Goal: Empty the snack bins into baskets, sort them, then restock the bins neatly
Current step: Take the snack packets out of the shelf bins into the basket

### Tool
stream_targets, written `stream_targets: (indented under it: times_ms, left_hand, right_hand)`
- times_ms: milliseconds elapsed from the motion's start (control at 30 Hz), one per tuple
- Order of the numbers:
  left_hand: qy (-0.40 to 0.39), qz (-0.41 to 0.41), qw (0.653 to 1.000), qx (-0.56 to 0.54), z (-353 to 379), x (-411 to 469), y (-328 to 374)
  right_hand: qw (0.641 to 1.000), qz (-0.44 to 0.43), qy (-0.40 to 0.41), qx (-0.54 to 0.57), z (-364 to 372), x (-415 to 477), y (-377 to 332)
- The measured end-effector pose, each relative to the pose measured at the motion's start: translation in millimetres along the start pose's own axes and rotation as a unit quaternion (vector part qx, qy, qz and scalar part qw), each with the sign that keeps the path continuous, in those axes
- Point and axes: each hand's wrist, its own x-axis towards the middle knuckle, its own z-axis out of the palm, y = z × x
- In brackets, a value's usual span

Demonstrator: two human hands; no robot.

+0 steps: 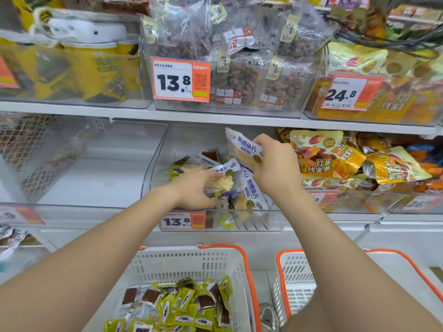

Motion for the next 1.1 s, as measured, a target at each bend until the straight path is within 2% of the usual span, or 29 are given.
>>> stream_targets:
  times_ms: [67,133,333,400,467,533,667,733,800,867,900,967,1033,1100]
  left_hand:
    - [0.02,-0.016,1.0,-0.009,5.1,2.0,4.5]
    - [0.008,-0.026,0.999,-0.034,6.2,6.3,9.9]
    - [0.048,-0.034,0.998,0.013,5.4,9.1,15.3]
    - [0.099,-0.028,0.994,-0.022,4.4,1.7,15.8]
    - [0.186,-0.032,0.979,-0.075,-3.3,-7.3,17.1]
    - [0.231,-0.034,0.966,-0.107,-14.0,-18.1,20.1]
    - [0.265,-0.053,0.952,-0.142,-27.8,-47.3,26.0]
    - [0.324,-0.053,0.931,-0.16,-35.2,-69.9,30.1]
    - [0.35,-0.027,0.924,-0.149,-41.2,-99.3,36.3]
    - [0.313,0.031,0.942,-0.119,-42.9,-132.1,39.6]
    - [0.268,0.067,0.956,-0.103,-41.1,-147.2,38.6]
    - [0.13,0.111,0.982,-0.077,-31.4,-168.0,31.0]
    - [-0.01,0.099,0.994,-0.046,-11.6,-175.8,19.7]
    - [-0.095,0.069,0.993,0.001,13.4,-174.6,4.7]
  right_hand:
    - [1.0,-0.012,0.026,0.011,-6.5,-10.0,-3.4]
    - [0.998,-0.023,0.052,0.03,-8.8,-19.5,-6.9]
    - [0.988,-0.054,0.109,0.097,-13.4,-32.4,-4.7]
    - [0.982,-0.074,0.114,0.132,-20.4,-37.3,-7.9]
    - [0.976,-0.08,0.12,0.165,-25.2,-43.4,-13.9]
    - [0.97,-0.049,0.138,0.192,-27.0,-50.1,-20.1]
    - [0.948,0.054,0.177,0.259,-31.1,-64.0,-33.3]
    - [0.924,0.097,0.183,0.32,-33.0,-72.5,-41.2]
    - [0.89,0.113,0.173,0.407,-32.4,-81.8,-48.6]
    - [0.862,0.115,0.146,0.472,-31.6,-94.2,-54.7]
    - [0.852,0.117,0.12,0.496,-32.1,-101.4,-57.4]
    - [0.842,0.13,0.031,0.522,-35.5,-116.2,-61.9]
    - [0.862,0.122,-0.099,0.481,-37.3,-126.8,-66.2]
    - [0.907,0.063,-0.218,0.354,-28.9,-131.9,-68.9]
